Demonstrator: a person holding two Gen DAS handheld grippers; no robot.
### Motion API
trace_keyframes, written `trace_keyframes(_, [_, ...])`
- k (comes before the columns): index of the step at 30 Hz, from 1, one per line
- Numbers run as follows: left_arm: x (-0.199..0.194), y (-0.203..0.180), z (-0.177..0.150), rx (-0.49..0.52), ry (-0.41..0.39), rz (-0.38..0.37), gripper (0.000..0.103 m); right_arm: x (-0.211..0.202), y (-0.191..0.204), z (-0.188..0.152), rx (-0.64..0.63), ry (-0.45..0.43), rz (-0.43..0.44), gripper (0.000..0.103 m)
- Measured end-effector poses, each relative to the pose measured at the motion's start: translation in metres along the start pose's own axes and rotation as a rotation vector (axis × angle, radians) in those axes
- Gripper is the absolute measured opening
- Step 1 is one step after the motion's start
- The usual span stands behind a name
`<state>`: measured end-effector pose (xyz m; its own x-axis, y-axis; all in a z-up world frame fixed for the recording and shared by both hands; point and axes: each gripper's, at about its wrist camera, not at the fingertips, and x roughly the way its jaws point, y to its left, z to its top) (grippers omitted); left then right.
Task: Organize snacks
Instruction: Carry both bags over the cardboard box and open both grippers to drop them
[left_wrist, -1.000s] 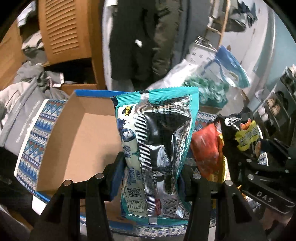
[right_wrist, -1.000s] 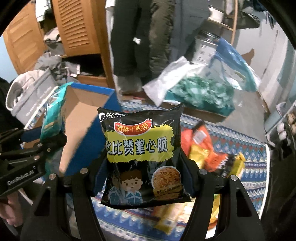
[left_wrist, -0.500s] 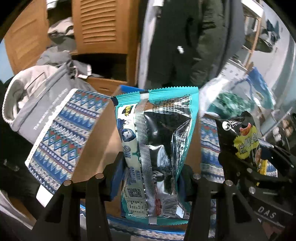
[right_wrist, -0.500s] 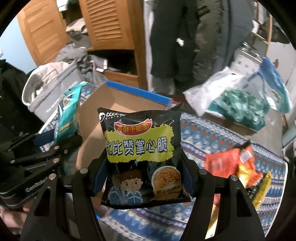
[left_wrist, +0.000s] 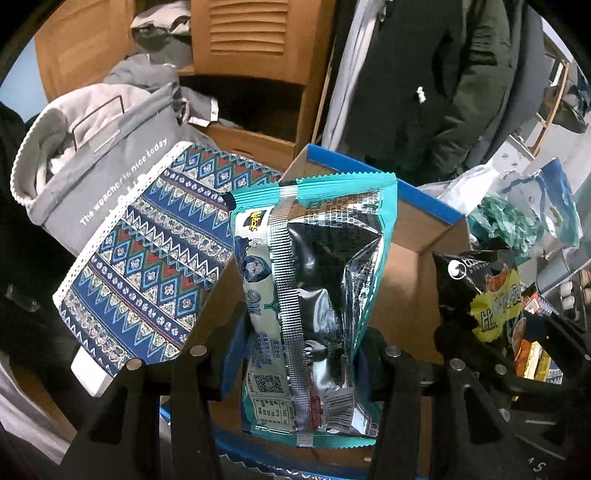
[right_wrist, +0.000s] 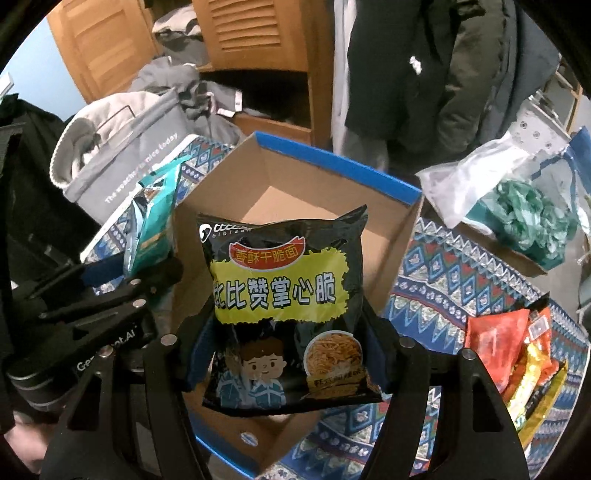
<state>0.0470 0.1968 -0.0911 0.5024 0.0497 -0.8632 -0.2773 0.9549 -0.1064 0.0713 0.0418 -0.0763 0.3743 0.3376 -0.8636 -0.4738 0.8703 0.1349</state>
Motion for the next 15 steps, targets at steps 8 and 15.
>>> trace_keyframes(8, [-0.005, -0.001, -0.002, 0.012, -0.011, 0.052, 0.065, 0.001, -0.002, -0.001, 0.001, -0.006, -0.02, 0.078])
trace_keyframes(15, [-0.014, -0.009, -0.003, 0.025, -0.018, 0.042, 0.071, -0.013, -0.014, -0.002, 0.029, -0.03, -0.039, 0.079])
